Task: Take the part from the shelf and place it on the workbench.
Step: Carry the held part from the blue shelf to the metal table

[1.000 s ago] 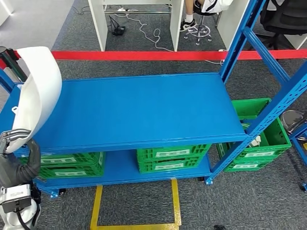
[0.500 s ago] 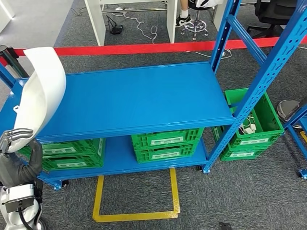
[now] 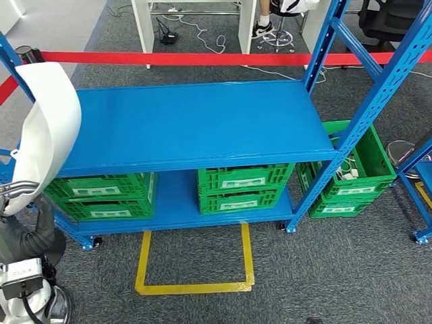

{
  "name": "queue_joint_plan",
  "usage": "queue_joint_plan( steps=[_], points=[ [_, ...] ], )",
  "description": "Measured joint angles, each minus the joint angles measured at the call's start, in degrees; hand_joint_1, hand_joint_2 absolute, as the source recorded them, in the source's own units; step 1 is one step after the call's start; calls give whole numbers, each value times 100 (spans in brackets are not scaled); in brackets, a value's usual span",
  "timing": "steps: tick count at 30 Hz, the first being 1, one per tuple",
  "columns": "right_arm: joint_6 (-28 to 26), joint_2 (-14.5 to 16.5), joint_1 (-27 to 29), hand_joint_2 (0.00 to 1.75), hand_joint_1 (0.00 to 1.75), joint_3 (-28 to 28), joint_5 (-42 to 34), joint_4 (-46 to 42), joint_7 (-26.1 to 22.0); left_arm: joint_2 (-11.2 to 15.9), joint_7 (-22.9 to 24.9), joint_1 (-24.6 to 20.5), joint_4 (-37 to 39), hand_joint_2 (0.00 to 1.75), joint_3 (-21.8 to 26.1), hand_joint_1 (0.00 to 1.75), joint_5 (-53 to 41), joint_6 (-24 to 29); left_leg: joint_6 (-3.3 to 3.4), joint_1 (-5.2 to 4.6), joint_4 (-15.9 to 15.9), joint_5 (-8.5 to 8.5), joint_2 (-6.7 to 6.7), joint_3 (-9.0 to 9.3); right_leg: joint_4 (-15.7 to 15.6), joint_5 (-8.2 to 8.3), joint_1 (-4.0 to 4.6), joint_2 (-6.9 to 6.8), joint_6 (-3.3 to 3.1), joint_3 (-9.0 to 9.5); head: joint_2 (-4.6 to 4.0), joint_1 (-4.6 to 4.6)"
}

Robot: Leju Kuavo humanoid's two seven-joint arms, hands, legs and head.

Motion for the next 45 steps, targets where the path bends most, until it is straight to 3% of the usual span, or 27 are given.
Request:
queue_joint_plan(
  steps=[2,4,6,8,9,11,12,14,16,17,18,19,21,23,24,26,28,31,32,34,35,37,39,40,42,43,45],
  points=[
    [1,-6,-8,0,0,-8,-7,0,-4,0,-1,6,1,175,3,175,4,2,9,-22,11,136,0,-176,696,-293,5,1,5,-89,0,3],
    [1,-12,-13,0,0,-13,-12,0,-13,-1,-1,13,1,175,4,175,5,5,-1,-36,21,270,-1,-354,728,-96,13,3,-21,142,0,2],
    [5,-14,-30,0,0,-15,-20,0,-36,0,0,20,-6,175,11,175,4,16,-35,-44,29,394,-6,-496,-17,111,20,7,-68,756,0,2],
    [19,-9,-63,0,0,-16,-34,0,-86,11,-1,29,-29,175,31,175,-1,41,-93,-49,33,512,-3,-573,-866,11,43,17,-101,1334,0,-6],
    [23,-3,-73,0,0,-17,-40,0,-115,21,-1,34,-44,175,45,175,-4,52,-125,-45,27,566,1,-589,-1085,-62,61,21,-113,1450,0,-7],
    [22,23,-68,0,0,-18,-50,1,-150,42,-2,60,-68,175,72,175,-6,62,-195,-29,11,631,0,-617,-1154,-8,73,10,-181,1388,0,-3],
    [21,38,-64,0,0,-19,-54,2,-157,51,-2,80,-76,175,89,175,-7,62,-227,-21,58,532,-4,-653,-1159,48,69,-2,-238,1328,0,-5],
    [19,61,-64,0,0,-21,-59,3,-163,75,-2,112,-84,175,126,175,-9,62,-279,-8,447,23,-11,-787,-1167,192,52,-30,-332,1209,0,-25],
    [18,61,-62,0,0,-22,-61,2,-165,92,-1,121,-85,175,153,175,-10,62,-316,-4,1200,-532,-10,-951,-1152,344,52,-37,-355,1050,0,-45],
    [21,62,-61,0,0,-23,-65,2,-167,97,-1,124,-85,175,159,175,-12,62,-331,-3,1528,-626,-10,-990,-1138,416,51,-41,-350,949,0,-45],
    [28,67,-59,0,0,-24,-78,2,-180,104,-1,125,-86,175,163,175,-25,60,-341,-1,1713,-571,-10,-958,-1117,484,48,-46,-339,842,0,-45],
    [39,73,-59,0,0,-27,-97,2,-202,112,-2,126,-88,175,165,175,-41,54,-348,3,1700,-413,-10,-837,-1090,546,41,-50,-324,735,0,-44],
    [61,92,-65,0,0,-45,-137,2,-256,135,-2,120,-107,175,167,175,-79,25,-362,19,1137,-149,-10,-328,-1025,656,30,-48,-283,546,0,-47],
    [62,109,-70,0,0,-63,-153,2,-287,154,-1,101,-144,175,168,175,-106,-8,-341,31,307,-236,-16,258,-960,755,46,-40,-231,420,0,-50],
    [60,114,-70,0,0,-70,-157,2,-296,160,0,94,-159,175,168,175,-115,-20,-310,27,38,-321,-19,420,-948,811,57,-37,-202,382,0,-50],
    [59,124,-54,0,0,-90,-160,2,-303,165,2,91,-173,175,172,175,-126,-47,-200,12,-97,-337,-15,418,-960,924,48,-34,-138,327,0,-49],
    [60,127,-27,0,0,-110,-151,2,-305,166,4,93,-174,175,175,175,-144,-91,-89,14,-78,-221,-1,290,-845,741,24,-28,-74,231,0,-40],
    [62,148,-18,0,0,-117,-137,2,-310,166,4,95,-179,175,181,175,-175,-136,-9,3,-72,-1,9,41,128,-129,11,-28,-13,-25,0,-4],
    [63,155,-22,0,0,-117,-134,2,-312,166,4,96,-179,175,182,175,-178,-139,-7,-7,-65,72,10,-52,503,-285,11,-28,-3,-68,0,-2],
    [64,159,-29,0,0,-118,-129,2,-315,166,4,97,-179,175,183,175,-180,-141,-15,-21,-41,208,11,-242,784,-159,13,-27,-11,65,0,-1],
    [64,159,-33,0,0,-119,-125,2,-319,166,4,99,-180,175,186,175,-180,-141,-26,-24,-29,274,8,-335,608,15,14,-26,-28,282,0,-1],
    [64,161,-55,0,0,-120,-114,2,-334,166,4,106,-188,175,202,175,-182,-143,-68,-32,-1,394,2,-482,-224,125,23,-23,-72,959,0,-1],
    [59,169,-86,0,0,-121,-109,2,-351,166,4,113,-208,175,225,175,-189,-152,-130,-37,10,509,5,-553,-985,-53,44,-21,-107,1455,0,-7],
    [54,175,-93,0,0,-121,-109,2,-356,165,4,118,-217,175,237,175,-196,-160,-165,-34,7,564,9,-571,-1153,-110,62,-19,-127,1530,0,-9],
    [44,193,-82,0,0,-123,-111,3,-360,162,4,138,-221,175,262,175,-217,-173,-237,-15,11,591,8,-620,-1166,-39,65,-28,-219,1424,0,-7],
    [39,202,-73,0,0,-125,-113,4,-358,161,4,152,-221,175,275,175,-226,-176,-269,-9,101,455,4,-672,-1160,21,60,-37,-279,1360,0,-17],
    [31,209,-68,0,0,-131,-115,4,-358,162,4,168,-222,175,299,175,-232,-178,-317,-2,618,-114,-2,-843,-1158,170,51,-53,-361,1224,0,-39]
  ],
)
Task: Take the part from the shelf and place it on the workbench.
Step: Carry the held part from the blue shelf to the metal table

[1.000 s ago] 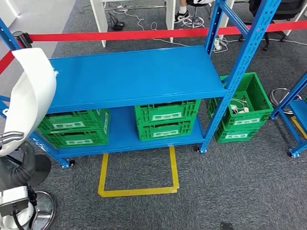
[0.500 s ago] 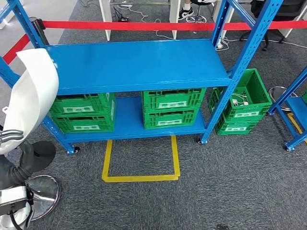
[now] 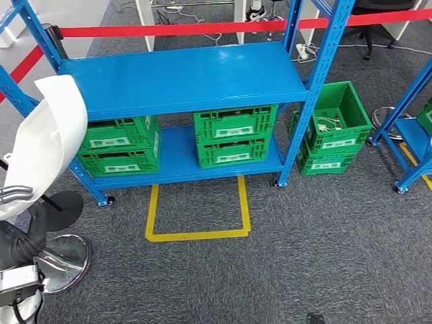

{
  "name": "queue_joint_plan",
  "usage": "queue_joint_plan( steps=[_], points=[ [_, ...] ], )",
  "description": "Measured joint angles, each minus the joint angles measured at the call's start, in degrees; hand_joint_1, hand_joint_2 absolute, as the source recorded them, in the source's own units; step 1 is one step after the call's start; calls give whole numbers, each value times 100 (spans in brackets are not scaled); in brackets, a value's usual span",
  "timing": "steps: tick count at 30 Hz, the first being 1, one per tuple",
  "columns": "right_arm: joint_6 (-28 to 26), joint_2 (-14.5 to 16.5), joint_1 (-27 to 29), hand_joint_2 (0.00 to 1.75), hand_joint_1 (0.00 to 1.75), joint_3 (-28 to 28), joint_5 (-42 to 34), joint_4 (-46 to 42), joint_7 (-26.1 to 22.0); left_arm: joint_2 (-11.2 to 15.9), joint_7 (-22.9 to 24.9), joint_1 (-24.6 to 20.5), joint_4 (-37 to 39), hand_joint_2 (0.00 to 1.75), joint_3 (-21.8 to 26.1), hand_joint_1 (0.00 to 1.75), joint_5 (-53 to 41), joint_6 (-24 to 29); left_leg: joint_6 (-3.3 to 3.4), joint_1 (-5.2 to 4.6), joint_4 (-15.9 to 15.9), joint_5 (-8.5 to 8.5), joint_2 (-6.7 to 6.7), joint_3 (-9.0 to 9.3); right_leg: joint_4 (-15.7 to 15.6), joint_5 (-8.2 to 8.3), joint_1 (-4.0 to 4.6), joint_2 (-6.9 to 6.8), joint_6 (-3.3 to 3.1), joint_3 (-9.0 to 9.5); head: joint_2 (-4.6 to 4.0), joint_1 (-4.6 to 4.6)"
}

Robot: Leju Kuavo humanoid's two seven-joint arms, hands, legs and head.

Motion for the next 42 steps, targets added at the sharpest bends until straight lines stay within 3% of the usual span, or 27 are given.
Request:
queue_joint_plan(
  steps=[1,2,3,4,5,7,9,10,12,14,16,18,21,24,26,28,30,32,35,36,37,38,40,42],
  points=[
    [-3,0,2,0,0,-3,-1,0,-1,1,0,1,0,175,7,175,-1,0,-16,1,398,-294,0,-94,6,77,3,-1,-16,-79,0,-8],
    [-4,0,2,0,0,-5,-2,0,-1,1,0,1,0,175,10,175,-1,0,-28,1,773,-469,0,-162,16,149,7,-1,-17,-162,-1,-9],
    [-3,1,4,0,0,-7,-3,0,-2,1,0,3,0,175,11,175,-1,0,-32,1,1030,-494,0,-169,32,215,10,-2,-13,-258,-1,-9],
    [-3,2,6,0,0,-8,-4,0,-2,1,0,3,0,175,11,175,-1,0,-30,1,1104,-390,-1,-94,57,272,12,-2,-4,-357,-1,-9],
    [-2,5,6,0,0,-8,-4,0,-2,1,0,3,-1,175,12,175,-1,0,-21,1,968,-221,-1,79,87,321,12,-1,9,-453,-1,-10],
    [-2,16,3,0,0,-9,-5,0,-2,1,0,-3,-3,175,12,175,-1,-1,15,-4,231,-29,-1,666,164,405,21,6,44,-614,0,-12],
    [-6,25,1,0,0,-9,-5,0,-6,-1,0,-11,-19,175,13,175,-1,-3,75,-14,-487,-135,-2,1138,224,480,42,12,95,-716,0,-5],
    [-10,26,2,0,0,-10,-5,0,-9,-2,0,-8,-27,175,15,175,-1,-4,110,-26,-655,-188,-4,1223,230,521,47,12,122,-745,0,-2],
    [-20,26,16,0,0,-10,-2,0,-20,-4,0,6,-37,175,22,175,-1,-4,197,-26,-706,-147,1,1174,237,569,30,10,185,-801,0,2],
    [-33,27,34,0,0,-10,3,0,-37,-5,0,15,-42,175,28,175,-1,-4,281,-12,-713,-52,9,1101,521,327,12,15,255,-943,0,20],
    [-39,29,39,0,0,-10,4,0,-52,-5,0,23,-44,175,34,175,-1,0,319,-9,-710,40,13,1000,1258,-160,-2,17,310,-1205,0,39],
    [-33,31,40,0,0,-10,1,0,-67,-5,0,41,-44,175,44,175,-1,10,316,-11,-703,128,13,888,1844,-444,-9,16,337,-1339,0,40],
    [-16,31,42,0,0,-12,-1,0,-85,-5,-2,72,-44,175,56,175,-2,20,288,-8,-695,203,15,794,1599,-316,-12,15,338,-1030,0,40],
    [-12,31,41,0,0,-12,-1,0,-90,-5,-2,75,-44,175,57,175,-3,21,278,-5,-694,213,20,782,1384,-231,-14,11,334,-879,0,39],
    [-10,31,36,0,0,-12,0,0,-95,-7,-2,76,-45,175,58,175,-3,22,266,-1,-687,223,45,772,966,-96,-16,-48,331,-596,0,41],
    [-2,35,-1,0,0,-11,2,0,-107,-9,-2,83,-68,175,77,175,-7,27,205,-19,-657,251,126,748,412,11,10,-111,254,-297,0,35],
    [11,40,-16,0,0,-12,10,0,-114,-11,-2,89,-92,175,103,175,-13,32,120,-33,-615,253,207,720,173,49,32,-80,125,-216,-1,30],
    [24,41,4,0,0,-17,25,0,-110,-10,-2,89,-105,175,119,175,-16,33,61,-22,-360,32,178,604,171,111,21,-3,29,-248,-1,26],
    [39,42,7,0,0,-22,35,0,-104,-7,-2,95,-121,175,128,175,-16,33,34,-18,726,-579,80,136,173,201,23,128,-36,-347,0,23],
    [44,42,12,0,0,-22,36,0,-102,-8,-2,101,-121,175,128,175,-16,33,41,-19,999,-658,67,23,174,221,28,180,-36,-376,0,23],
    [47,42,20,0,0,-23,37,0,-98,-9,-2,106,-121,175,128,175,-16,33,58,-21,1074,-621,57,2,176,239,34,238,-33,-396,0,23],
    [50,43,28,0,0,-24,37,0,-93,-9,-2,109,-122,175,128,175,-16,33,82,-23,912,-473,37,95,176,254,39,299,-26,-407,0,24],
    [53,49,31,0,0,-25,38,1,-86,-9,-2,110,-133,175,128,175,-16,32,151,-28,165,-71,-144,479,180,280,51,425,0,-421,0,25],
    [56,56,14,0,0,-25,41,2,-83,-8,-3,113,-150,175,129,175,-16,31,190,-13,-437,111,-346,756,215,309,64,546,42,-484,0,30]
  ],
)
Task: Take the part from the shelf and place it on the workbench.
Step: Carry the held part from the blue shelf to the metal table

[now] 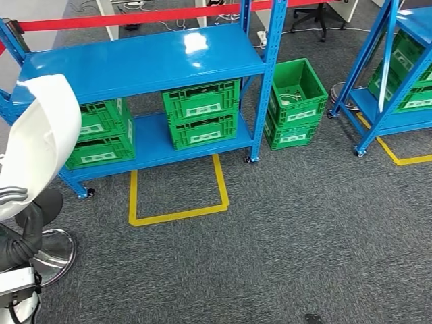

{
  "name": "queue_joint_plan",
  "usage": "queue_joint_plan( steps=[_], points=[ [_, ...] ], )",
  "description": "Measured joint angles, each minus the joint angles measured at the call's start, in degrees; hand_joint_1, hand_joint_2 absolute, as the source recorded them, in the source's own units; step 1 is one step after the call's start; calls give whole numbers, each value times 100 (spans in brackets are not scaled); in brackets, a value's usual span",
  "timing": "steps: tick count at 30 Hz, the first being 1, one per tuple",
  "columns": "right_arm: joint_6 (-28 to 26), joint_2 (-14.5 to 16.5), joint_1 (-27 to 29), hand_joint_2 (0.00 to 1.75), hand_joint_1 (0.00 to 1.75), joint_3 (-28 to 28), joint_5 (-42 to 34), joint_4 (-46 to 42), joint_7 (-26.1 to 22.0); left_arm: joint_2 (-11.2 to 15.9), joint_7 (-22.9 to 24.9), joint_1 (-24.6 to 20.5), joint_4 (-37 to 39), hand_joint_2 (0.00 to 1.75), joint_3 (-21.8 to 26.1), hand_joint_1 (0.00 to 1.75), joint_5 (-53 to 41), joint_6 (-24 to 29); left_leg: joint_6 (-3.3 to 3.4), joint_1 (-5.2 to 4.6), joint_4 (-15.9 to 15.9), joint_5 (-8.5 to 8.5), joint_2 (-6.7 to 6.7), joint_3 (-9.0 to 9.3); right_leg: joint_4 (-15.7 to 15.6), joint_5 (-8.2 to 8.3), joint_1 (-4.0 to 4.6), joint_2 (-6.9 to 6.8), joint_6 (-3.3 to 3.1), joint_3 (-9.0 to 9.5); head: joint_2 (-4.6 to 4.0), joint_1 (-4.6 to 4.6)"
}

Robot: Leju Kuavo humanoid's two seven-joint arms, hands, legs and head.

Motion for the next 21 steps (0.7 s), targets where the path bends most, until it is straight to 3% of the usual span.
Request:
queue_joint_plan(
  steps=[1,2,4,5,7,9,10,11,13,15,16,17,21],
  points=[
    [1,3,-2,0,0,0,2,1,1,-1,-1,2,-5,175,0,175,0,-1,6,2,-110,3,-41,35,14,20,-3,55,31,-46,0,1],
    [1,3,5,0,0,0,4,1,1,-2,-1,3,-8,175,0,175,0,-2,10,7,-144,-2,0,33,21,43,-10,111,66,-90,0,3],
    [-1,2,43,0,0,-1,10,1,1,-4,-2,0,-14,175,-1,175,0,-5,53,17,-159,27,118,18,129,-11,-9,24,133,-194,-1,11],
    [-2,2,54,0,0,-2,14,1,2,-4,-2,0,-18,175,-1,175,1,-7,80,26,-174,43,186,18,303,-126,-2,-106,169,-281,-1,31],
    [-2,6,50,0,0,-2,23,1,2,-4,-2,7,-22,175,2,175,5,-10,110,27,-179,55,327,4,978,-522,-15,-390,240,-571,-1,66],
    [-1,10,42,0,0,-2,28,1,2,-4,-2,12,-23,175,3,175,9,-11,116,23,-174,62,481,-17,1631,-817,-60,-476,298,-826,-1,71],
    [-1,11,45,0,0,-3,28,1,2,-5,-2,13,-23,175,3,175,9,-11,116,25,-171,64,553,-22,1704,-819,-79,-491,320,-824,-1,72],
    [-1,10,50,0,0,-3,28,1,3,-6,-2,13,-23,175,3,175,9,-11,111,30,-167,65,621,-22,1522,-708,-95,-516,336,-695,-1,72],
    [-2,10,47,0,0,-4,28,1,2,-9,-2,12,-26,175,2,175,9,-11,70,32,-148,55,738,-13,689,-384,-102,-694,356,-202,0,74],
    [-6,15,30,0,0,-4,38,1,1,-10,-2,4,-32,175,4,175,8,-10,0,10,-123,50,814,-12,102,-212,-93,-829,308,133,0,61],
    [-10,18,26,0,0,-4,56,1,0,-9,-2,0,-35,175,4,175,7,-10,-18,-5,-117,44,836,-18,33,-208,-91,-836,275,163,0,53],
    [-16,20,29,0,0,-3,86,1,-1,-8,-2,-3,-36,175,4,175,4,-10,11,-11,-113,55,848,-26,32,-180,-98,-797,246,158,0,43],
    [-23,48,40,0,0,13,202,5,-39,13,-2,-8,-51,175,8,175,-1,-10,159,-63,-216,147,827,-40,-75,-68,-172,-793,312,144,0,23]
  ],
)
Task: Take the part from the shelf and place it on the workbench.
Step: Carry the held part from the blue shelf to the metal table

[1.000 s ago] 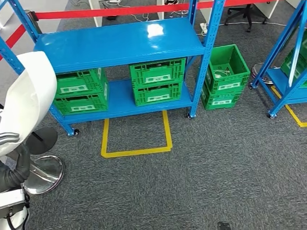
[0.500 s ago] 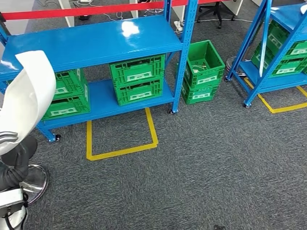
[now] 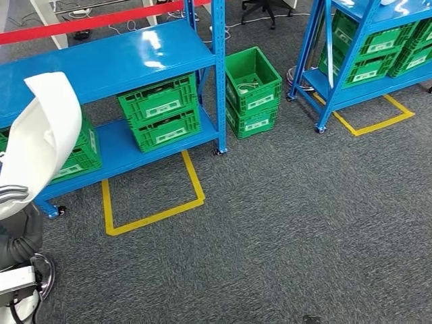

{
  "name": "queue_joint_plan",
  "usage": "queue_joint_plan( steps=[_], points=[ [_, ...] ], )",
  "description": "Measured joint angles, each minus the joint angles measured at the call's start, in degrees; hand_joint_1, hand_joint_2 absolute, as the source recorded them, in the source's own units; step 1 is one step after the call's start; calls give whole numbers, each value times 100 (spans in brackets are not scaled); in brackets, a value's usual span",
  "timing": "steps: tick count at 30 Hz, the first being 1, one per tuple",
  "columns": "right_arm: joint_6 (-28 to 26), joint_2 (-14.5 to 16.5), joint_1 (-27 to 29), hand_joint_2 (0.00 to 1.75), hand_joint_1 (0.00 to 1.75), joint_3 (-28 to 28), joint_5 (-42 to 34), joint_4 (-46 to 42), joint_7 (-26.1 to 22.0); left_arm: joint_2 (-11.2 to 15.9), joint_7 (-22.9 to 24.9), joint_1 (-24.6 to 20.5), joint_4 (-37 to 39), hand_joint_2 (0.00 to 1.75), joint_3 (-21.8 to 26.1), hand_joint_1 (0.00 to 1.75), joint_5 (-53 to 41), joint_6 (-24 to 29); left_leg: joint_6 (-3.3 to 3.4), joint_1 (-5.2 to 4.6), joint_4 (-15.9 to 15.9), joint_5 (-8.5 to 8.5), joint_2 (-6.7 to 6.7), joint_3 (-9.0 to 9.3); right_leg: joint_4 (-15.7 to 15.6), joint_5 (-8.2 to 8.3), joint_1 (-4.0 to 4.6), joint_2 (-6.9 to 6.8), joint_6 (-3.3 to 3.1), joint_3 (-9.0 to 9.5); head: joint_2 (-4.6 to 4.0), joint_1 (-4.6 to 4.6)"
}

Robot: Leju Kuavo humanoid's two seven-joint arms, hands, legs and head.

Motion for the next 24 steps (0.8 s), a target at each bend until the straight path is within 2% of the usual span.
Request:
queue_joint_plan(
  steps=[2,3,5,6,7,8,9,10,11,12,13,14,15,16,17,18,19,21,22,23,24],
  points=[
    [11,2,-12,0,0,9,27,-2,-41,6,-1,-7,-30,175,3,175,-1,5,58,23,-417,229,-52,168,-87,17,18,59,5,27,0,-16],
    [17,0,-15,0,0,13,34,-2,-58,6,-2,-22,-42,175,2,175,-1,8,74,63,-635,346,-83,260,-16,-53,32,125,17,-4,0,-15],
    [31,-3,-3,0,0,22,40,-1,-75,-4,-2,-47,-44,175,2,175,3,12,9,155,-810,461,-157,335,505,-355,15,247,77,-244,0,6],
    [34,-4,7,0,0,27,40,-1,-74,-9,-2,-48,-44,175,1,175,4,12,-39,190,-799,473,-202,309,841,-504,-16,267,123,-399,0,6],
    [39,-8,17,0,0,31,40,0,-73,-14,-2,-40,-43,175,1,175,5,12,-96,229,-763,471,-258,272,1070,-573,-52,270,173,-502,0,8],
    [44,-12,24,0,0,34,39,0,-73,-18,-2,-31,-43,175,0,175,5,12,-159,275,-703,461,-319,225,1109,-537,-91,270,230,-509,0,5],
    [47,-20,26,0,0,36,39,0,-72,-21,-2,-27,-43,175,-1,175,5,12,-234,333,-616,439,-382,168,930,-406,-133,275,293,-403,0,6],
    [51,-27,23,0,0,37,38,0,-72,-24,-2,-25,-43,175,-2,175,5,13,-319,400,-495,402,-441,99,604,-278,-175,309,373,-219,0,7],
    [60,-16,16,0,0,39,38,8,-73,-25,-2,-21,-44,175,-1,175,7,13,-410,442,-368,360,-498,26,360,-208,-196,400,447,-81,0,16],
    [67,-11,5,0,0,40,38,13,-76,-25,-2,-17,-45,175,-1,175,9,14,-491,473,-232,310,-548,-48,209,-194,-212,476,435,20,0,39],
    [75,-5,-2,0,0,42,38,19,-76,-25,-2,-17,-47,175,-2,175,11,15,-549,485,-139,278,-584,-105,192,-244,-214,539,371,42,0,45],
    [81,-2,-6,0,0,42,38,26,-79,-24,-2,-14,-48,175,-4,175,10,15,-581,475,-100,269,-611,-139,283,-282,-200,563,258,5,-1,34],
    [81,-15,-7,0,0,42,38,24,-80,-23,-2,-11,-49,175,-7,175,10,16,-595,482,-83,276,-630,-162,326,-286,-194,521,122,-11,-1,18],
    [81,-22,-4,0,0,42,38,24,-79,-20,-2,-3,-49,175,-9,175,10,16,-599,487,-85,281,-633,-179,363,-283,-179,484,36,-43,-1,-20],
    [81,-27,-6,0,0,42,39,23,-81,-17,-2,7,-48,175,-9,175,9,17,-586,488,-7,218,-615,-227,378,-264,-157,448,-29,-66,-1,-46],
    [81,-28,-6,0,0,43,39,23,-83,-15,-2,14,-48,175,-9,175,10,18,-563,478,204,71,-588,-331,373,-238,-136,411,-85,-88,0,-59],
    [82,-29,-5,0,0,43,40,23,-86,-15,-2,16,-48,175,-9,175,10,20,-527,450,556,-152,-556,-493,354,-210,-113,369,-134,-106,0,-77],
    [85,-29,2,0,0,43,41,24,-91,-14,-2,20,-49,175,-9,175,9,22,-441,362,1451,-622,-525,-884,324,-166,-60,271,-190,-145,0,-94],
    [86,-29,7,0,0,43,42,24,-92,-14,-2,30,-48,175,-9,175,9,24,-396,318,1765,-747,-525,-1007,322,-155,-31,217,-206,-164,0,-96],
    [87,-29,11,0,0,43,43,23,-92,-15,-2,42,-48,175,-8,175,9,24,-337,275,1863,-758,-524,-1014,319,-148,-2,161,-217,-172,0,-97],
    [88,-29,13,0,0,43,42,23,-92,-15,-2,51,-48,175,-8,175,9,24,-266,229,1726,-666,-514,-898,312,-143,25,103,-224,-169,0,-96]
  ],
)
